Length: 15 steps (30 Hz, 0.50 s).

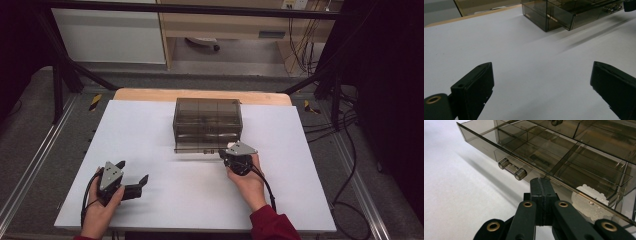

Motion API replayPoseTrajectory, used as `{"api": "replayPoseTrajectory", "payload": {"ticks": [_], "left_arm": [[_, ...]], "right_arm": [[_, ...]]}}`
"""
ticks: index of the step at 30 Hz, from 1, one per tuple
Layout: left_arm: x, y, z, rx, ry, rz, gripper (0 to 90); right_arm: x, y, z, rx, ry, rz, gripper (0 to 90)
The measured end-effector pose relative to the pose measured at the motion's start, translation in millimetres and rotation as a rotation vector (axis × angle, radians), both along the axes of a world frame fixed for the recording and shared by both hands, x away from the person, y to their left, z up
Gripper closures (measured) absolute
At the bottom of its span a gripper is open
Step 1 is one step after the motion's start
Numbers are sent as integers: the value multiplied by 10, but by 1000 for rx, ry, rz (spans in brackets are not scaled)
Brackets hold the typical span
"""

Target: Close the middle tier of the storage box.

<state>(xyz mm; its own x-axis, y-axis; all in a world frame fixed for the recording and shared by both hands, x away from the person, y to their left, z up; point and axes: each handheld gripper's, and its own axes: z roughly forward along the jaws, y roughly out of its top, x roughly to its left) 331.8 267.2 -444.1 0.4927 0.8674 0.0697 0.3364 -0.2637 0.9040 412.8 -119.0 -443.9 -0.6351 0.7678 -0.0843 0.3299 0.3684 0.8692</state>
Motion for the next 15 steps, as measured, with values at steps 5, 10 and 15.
{"api": "replayPoseTrajectory", "payload": {"ticks": [5, 10, 15], "left_arm": [[2, 4, -2, -1, 0, 2, 53], [2, 6, 0, -2, -1, 2, 53], [5, 7, -3, 0, -1, 4, 53]], "right_arm": [[10, -9, 4, 6, 1, -5, 900], [16, -8, 3, 14, 6, -7, 900], [26, -9, 4, 21, 6, -11, 900]]}}
